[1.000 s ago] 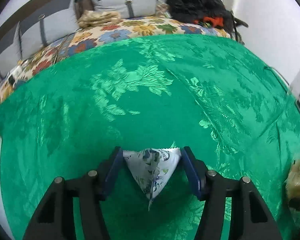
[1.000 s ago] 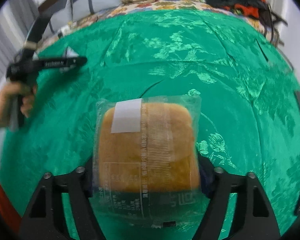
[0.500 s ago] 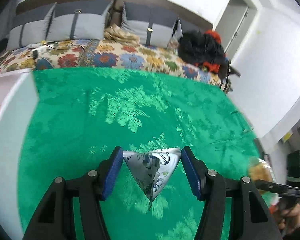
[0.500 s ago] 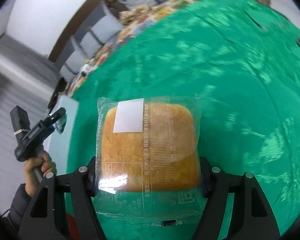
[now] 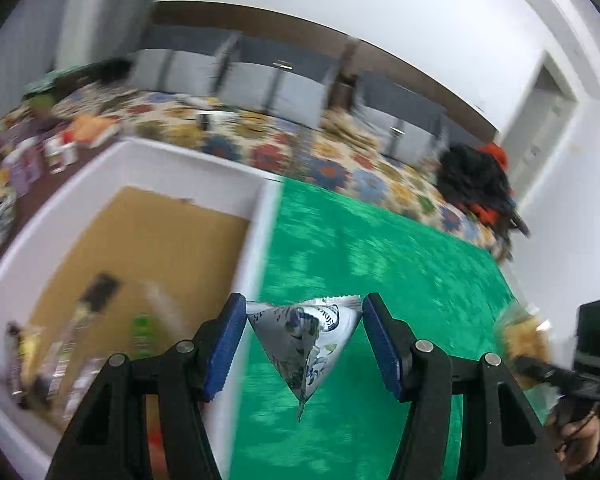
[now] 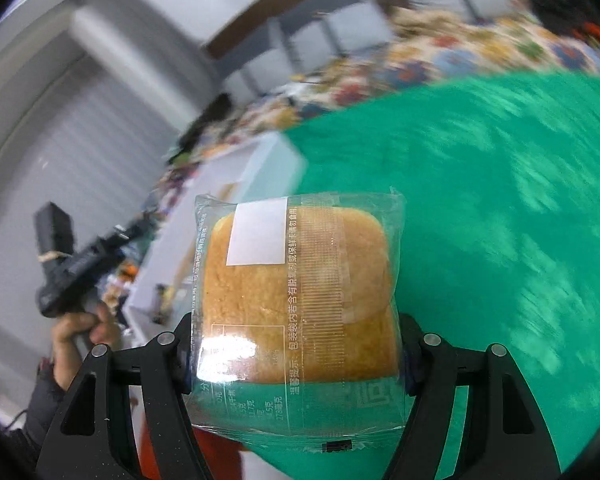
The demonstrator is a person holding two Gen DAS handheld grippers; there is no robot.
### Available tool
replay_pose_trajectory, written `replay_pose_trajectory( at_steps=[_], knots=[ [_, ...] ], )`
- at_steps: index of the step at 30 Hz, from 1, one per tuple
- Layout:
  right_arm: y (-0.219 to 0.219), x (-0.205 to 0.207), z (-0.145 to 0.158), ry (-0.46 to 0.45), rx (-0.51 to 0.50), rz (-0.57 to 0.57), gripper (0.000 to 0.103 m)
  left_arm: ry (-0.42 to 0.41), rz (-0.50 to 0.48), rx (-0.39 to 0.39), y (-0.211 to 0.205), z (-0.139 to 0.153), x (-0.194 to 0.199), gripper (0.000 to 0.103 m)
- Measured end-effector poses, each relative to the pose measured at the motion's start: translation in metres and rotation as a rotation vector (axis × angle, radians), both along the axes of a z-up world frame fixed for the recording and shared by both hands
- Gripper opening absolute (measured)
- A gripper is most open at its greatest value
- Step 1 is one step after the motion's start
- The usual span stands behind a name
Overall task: Organize snacks
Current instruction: 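Carry the bread and packet over the white box and open both grippers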
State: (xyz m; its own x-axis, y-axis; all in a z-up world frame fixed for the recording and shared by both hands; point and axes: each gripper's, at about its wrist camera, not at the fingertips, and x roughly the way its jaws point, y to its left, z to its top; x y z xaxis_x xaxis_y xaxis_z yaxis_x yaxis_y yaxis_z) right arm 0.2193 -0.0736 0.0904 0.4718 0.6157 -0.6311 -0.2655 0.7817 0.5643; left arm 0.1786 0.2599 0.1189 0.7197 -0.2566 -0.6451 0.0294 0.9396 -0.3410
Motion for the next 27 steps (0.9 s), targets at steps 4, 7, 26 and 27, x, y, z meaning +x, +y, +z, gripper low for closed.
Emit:
replay_pose_trajectory(
  at_steps=[4,7,26,27],
  knots=[
    [0.087,0.028,0.046,-0.091,0.016,0.116,0.073,0.025,0.112,0.043,0.062,-0.004,-0.01,0.06],
    [0.153,0.048,0.061,-0.114,0.005,0.194,0.074,0.05,0.184,0.078,0.098,-0.014,-0.017,0.06],
    [0.29,0.062,0.03,-0.14,-0.27,0.329,0.087,0.002,0.466,0.318,0.116,-0.013,-0.068,0.103],
    [0.289,0.059,0.031,-0.155,-0.287,0.328,0.087,-0.016,0.505,0.329,0.114,-0.011,-0.074,0.103]
  ],
)
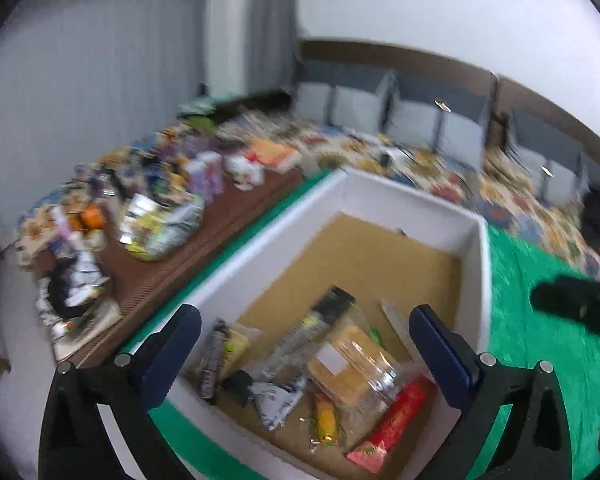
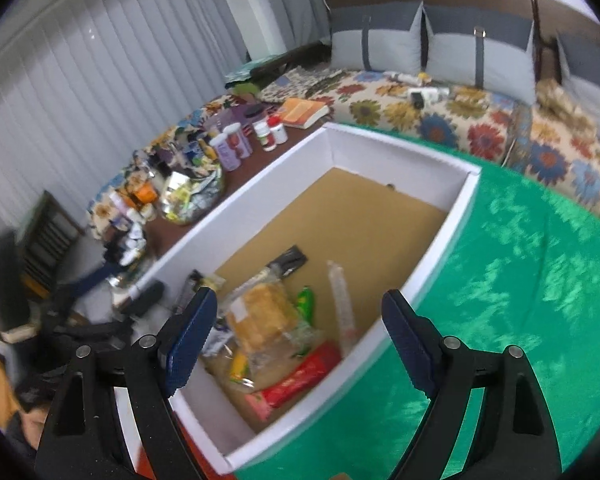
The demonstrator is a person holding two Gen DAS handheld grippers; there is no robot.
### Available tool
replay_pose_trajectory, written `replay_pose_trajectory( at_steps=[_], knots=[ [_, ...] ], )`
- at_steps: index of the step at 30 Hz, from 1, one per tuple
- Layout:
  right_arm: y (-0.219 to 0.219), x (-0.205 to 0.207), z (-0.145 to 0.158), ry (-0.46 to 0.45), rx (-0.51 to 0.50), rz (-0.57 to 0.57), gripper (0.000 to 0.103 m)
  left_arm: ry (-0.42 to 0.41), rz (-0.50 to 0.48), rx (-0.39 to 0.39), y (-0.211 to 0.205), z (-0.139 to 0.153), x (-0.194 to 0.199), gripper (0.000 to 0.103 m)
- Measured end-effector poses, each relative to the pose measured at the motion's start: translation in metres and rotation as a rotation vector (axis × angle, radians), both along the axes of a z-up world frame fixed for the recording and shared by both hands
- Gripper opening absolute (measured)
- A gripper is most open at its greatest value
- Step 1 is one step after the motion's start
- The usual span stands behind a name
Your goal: Organize snacks
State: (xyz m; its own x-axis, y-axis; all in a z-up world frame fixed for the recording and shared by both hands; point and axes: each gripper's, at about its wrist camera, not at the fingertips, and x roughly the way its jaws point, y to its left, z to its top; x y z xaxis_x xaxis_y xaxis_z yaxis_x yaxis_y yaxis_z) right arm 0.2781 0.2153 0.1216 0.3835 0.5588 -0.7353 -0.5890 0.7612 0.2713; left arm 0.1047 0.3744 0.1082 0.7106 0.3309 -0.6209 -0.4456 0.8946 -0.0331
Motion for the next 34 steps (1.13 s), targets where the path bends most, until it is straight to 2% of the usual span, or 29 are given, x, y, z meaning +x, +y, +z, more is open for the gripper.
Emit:
replay_pose_trajectory(
  at_steps=[2,5,11,15,21,28,34],
  knots=[
    [0.0,-0.006,0.0,-0.033,-0.034,0.003,0.087,-0.013,0.057,-0.007,0.003,0.001,-0.007,0.103],
    [0.004,-0.014,-0.004,-0.059,-0.085,0.014,0.087,0.005,0.049,-0.038,0.007,-0.001,-0.008,0.103],
    [0.011,-0.023,-0.007,-0.087,-0.157,0.024,0.087,0.062,0.088,0.027,0.004,-0.003,-0.015,0.103],
    [0.015,-0.027,-0.004,-0.104,-0.17,0.023,0.087,0.097,0.077,0.013,0.006,-0.005,-0.018,0.103],
    [0.024,-0.032,-0.002,-0.129,-0.192,0.032,0.087,0.092,0.075,0.016,0.005,-0.004,-0.021,0.103],
    [0.027,-0.033,-0.004,-0.123,-0.199,0.034,0.087,0.097,0.073,0.012,0.004,-0.005,-0.022,0.103],
    [0.026,-0.034,-0.007,-0.11,-0.192,0.032,0.087,0.099,0.073,-0.025,0.004,-0.007,-0.023,0.103]
  ],
)
